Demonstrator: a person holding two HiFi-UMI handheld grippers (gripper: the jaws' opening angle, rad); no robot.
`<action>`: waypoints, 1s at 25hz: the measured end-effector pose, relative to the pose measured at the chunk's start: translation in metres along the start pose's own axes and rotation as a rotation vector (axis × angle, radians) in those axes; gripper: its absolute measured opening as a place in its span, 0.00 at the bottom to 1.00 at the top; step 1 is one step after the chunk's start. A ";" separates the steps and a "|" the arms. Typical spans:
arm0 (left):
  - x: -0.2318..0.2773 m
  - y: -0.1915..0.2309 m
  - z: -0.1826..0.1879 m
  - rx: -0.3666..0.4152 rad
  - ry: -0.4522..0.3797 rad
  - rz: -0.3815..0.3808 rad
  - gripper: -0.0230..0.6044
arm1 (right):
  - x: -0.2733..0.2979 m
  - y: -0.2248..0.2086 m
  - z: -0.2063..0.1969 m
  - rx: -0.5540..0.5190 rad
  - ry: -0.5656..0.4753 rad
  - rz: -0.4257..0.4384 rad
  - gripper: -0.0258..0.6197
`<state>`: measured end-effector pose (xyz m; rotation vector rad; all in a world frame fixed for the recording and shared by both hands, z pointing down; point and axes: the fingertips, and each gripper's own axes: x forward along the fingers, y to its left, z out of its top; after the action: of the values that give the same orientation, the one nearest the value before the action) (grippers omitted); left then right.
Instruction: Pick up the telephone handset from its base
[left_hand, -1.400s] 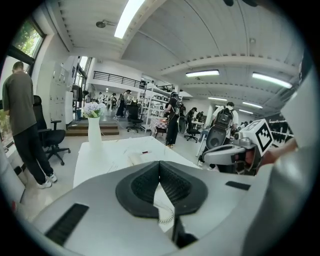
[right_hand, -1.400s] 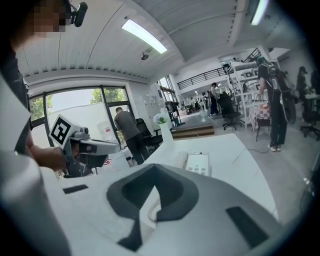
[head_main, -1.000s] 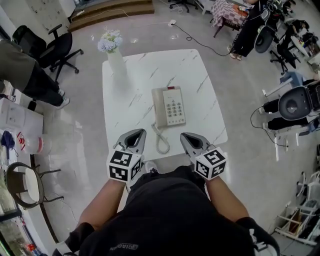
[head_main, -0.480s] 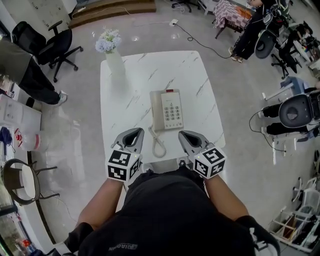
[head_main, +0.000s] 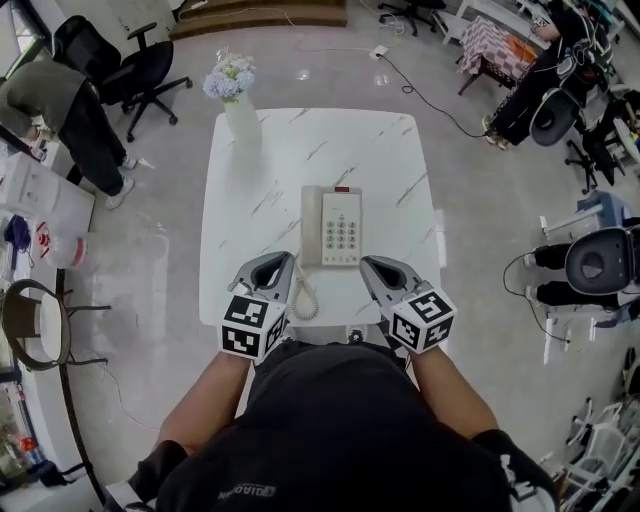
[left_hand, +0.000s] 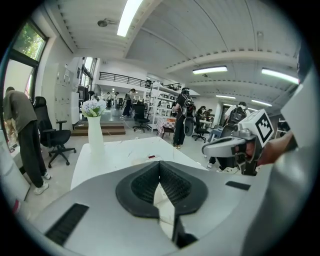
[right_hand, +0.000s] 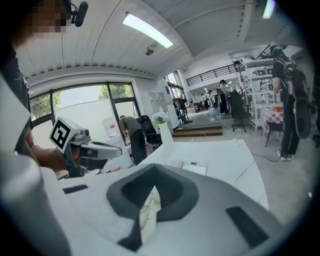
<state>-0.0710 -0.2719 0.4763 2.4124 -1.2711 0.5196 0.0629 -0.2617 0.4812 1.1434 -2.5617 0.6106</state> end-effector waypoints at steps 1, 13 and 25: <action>0.001 -0.001 0.001 -0.002 0.000 0.011 0.04 | -0.001 -0.003 0.000 0.000 0.003 0.008 0.04; 0.006 -0.009 0.007 -0.011 0.011 0.108 0.04 | -0.007 -0.022 0.005 -0.003 0.005 0.072 0.04; 0.004 -0.007 0.004 0.000 0.036 0.125 0.20 | -0.006 -0.018 0.001 0.007 -0.001 0.086 0.04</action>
<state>-0.0626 -0.2727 0.4737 2.3232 -1.4129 0.5960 0.0807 -0.2693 0.4825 1.0400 -2.6232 0.6391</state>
